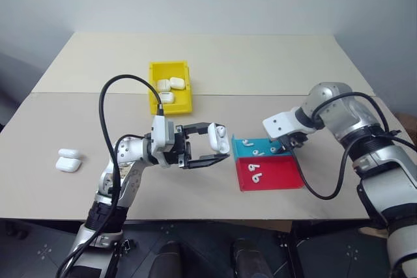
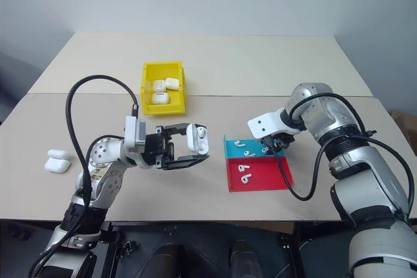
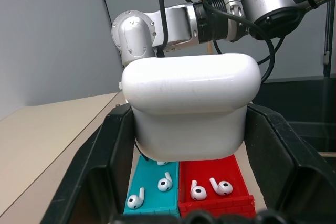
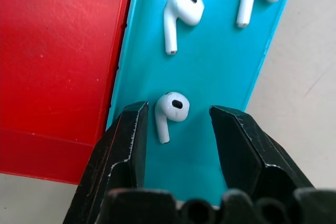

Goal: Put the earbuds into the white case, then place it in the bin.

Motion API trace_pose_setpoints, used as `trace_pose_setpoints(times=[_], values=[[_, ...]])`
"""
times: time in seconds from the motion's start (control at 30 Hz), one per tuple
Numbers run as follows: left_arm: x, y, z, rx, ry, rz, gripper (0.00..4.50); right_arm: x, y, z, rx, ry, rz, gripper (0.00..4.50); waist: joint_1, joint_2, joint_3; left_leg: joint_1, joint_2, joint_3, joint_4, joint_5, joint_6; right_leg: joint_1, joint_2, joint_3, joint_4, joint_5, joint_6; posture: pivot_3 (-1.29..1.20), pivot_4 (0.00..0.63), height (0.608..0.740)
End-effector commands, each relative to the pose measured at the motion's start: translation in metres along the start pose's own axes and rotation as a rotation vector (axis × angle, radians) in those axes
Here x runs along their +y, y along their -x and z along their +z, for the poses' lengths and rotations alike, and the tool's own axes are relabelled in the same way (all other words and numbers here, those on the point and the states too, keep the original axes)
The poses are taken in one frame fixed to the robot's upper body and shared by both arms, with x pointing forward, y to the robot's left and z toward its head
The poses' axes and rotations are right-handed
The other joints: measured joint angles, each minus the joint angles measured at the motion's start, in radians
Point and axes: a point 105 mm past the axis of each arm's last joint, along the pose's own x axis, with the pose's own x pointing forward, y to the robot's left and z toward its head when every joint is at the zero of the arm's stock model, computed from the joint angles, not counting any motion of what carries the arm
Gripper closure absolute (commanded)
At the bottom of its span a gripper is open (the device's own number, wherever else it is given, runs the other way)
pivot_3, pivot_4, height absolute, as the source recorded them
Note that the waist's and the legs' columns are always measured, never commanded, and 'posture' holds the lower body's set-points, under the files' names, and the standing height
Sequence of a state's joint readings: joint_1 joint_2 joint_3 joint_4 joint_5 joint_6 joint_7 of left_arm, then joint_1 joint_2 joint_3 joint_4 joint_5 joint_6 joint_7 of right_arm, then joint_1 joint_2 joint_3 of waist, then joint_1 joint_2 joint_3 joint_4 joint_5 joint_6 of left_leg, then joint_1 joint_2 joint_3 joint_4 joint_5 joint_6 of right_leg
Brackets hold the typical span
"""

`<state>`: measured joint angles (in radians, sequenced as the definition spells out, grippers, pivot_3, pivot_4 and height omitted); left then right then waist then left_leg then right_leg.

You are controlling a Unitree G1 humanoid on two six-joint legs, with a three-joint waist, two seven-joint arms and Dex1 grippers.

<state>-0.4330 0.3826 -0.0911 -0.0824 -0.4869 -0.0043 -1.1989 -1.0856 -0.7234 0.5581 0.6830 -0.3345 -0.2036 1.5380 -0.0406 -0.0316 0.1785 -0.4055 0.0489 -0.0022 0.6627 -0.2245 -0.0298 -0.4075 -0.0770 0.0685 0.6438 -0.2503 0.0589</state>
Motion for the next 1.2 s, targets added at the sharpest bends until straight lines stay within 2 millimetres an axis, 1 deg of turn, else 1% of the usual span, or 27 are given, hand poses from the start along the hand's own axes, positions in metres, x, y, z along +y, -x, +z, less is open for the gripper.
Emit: trace_pose_setpoints(times=[0.03,0.3,0.4,0.47,0.67,0.9,1.0,1.07,1.1,1.13,1.2], values=[[-0.002,-0.003,0.010,-0.018,-0.041,-0.022,1.70,-0.005,0.007,0.002,-0.002,0.018,-0.020,2.21,0.000,0.000,0.000,0.000,0.000,0.000,0.000,0.000,0.000,0.000,0.000,0.000,0.000,0.000,0.000,0.00,0.150,0.740],[-0.002,-0.003,0.010,-0.010,-0.044,-0.024,1.70,-0.006,0.004,0.001,0.006,0.019,-0.027,2.21,0.000,0.000,0.000,0.000,0.000,0.000,0.000,0.000,0.000,0.000,0.000,0.000,0.000,0.000,0.000,0.00,0.150,0.740],[-0.002,-0.003,0.010,-0.008,-0.043,-0.025,1.70,-0.004,0.003,0.000,0.008,0.040,-0.020,2.76,0.000,0.000,0.000,0.000,0.000,0.000,0.000,0.000,0.000,0.000,0.000,0.000,0.000,0.000,0.000,0.00,0.150,0.740],[-0.002,-0.003,0.010,-0.007,-0.042,-0.026,1.70,-0.001,0.003,0.001,0.000,0.047,-0.008,3.37,-0.001,0.000,0.000,0.000,0.000,0.000,0.000,0.000,0.000,0.000,0.000,0.000,0.000,0.000,0.000,0.00,0.150,0.740],[-0.002,-0.003,0.010,-0.009,-0.042,-0.027,1.70,-0.003,0.001,0.002,-0.005,0.039,-0.020,3.37,-0.001,0.000,0.000,0.000,0.000,0.000,0.000,0.000,0.000,0.000,0.000,0.000,0.000,0.000,0.000,0.00,0.150,0.740],[-0.001,-0.004,0.010,-0.010,-0.044,-0.025,1.70,-0.005,0.002,-0.001,0.014,0.038,-0.037,3.37,-0.001,0.000,0.000,0.000,0.000,0.000,0.000,0.000,0.000,0.000,0.000,0.000,0.000,0.000,0.000,0.00,0.150,0.740],[0.000,-0.004,0.012,-0.018,-0.047,-0.022,1.70,-0.012,0.013,0.004,-0.023,0.019,-0.081,3.37,-0.001,0.000,0.000,0.000,0.000,0.000,0.000,0.000,0.000,0.000,0.000,0.000,0.000,0.000,0.000,0.00,0.150,0.740],[0.001,-0.006,0.014,-0.032,-0.047,-0.020,1.70,-0.021,0.035,0.010,-0.091,-0.019,-0.170,3.37,0.000,0.001,0.000,0.000,0.000,0.000,0.000,0.000,0.000,0.000,0.000,0.000,0.000,0.000,0.000,0.00,0.150,0.740],[0.001,-0.006,0.015,-0.038,-0.046,-0.019,1.70,-0.023,0.043,0.012,-0.116,-0.033,-0.203,3.37,0.000,0.001,0.001,0.000,0.000,0.000,0.000,0.000,0.000,0.000,0.000,0.000,0.000,0.000,0.000,0.00,0.150,0.740],[0.002,-0.008,0.017,-0.045,-0.045,-0.019,1.70,-0.026,0.057,0.015,-0.163,-0.065,-0.260,3.37,0.001,0.002,0.001,0.000,0.000,0.000,0.000,0.000,0.000,0.000,0.000,0.000,0.000,0.000,0.000,0.00,0.150,0.740],[0.002,-0.012,0.019,-0.066,-0.043,-0.020,1.70,-0.025,0.085,0.021,-0.275,-0.125,-0.362,3.37,0.006,0.004,0.003,0.000,0.000,0.000,0.000,0.000,0.000,0.000,0.000,0.000,0.001,0.000,0.000,0.00,0.150,0.740]])
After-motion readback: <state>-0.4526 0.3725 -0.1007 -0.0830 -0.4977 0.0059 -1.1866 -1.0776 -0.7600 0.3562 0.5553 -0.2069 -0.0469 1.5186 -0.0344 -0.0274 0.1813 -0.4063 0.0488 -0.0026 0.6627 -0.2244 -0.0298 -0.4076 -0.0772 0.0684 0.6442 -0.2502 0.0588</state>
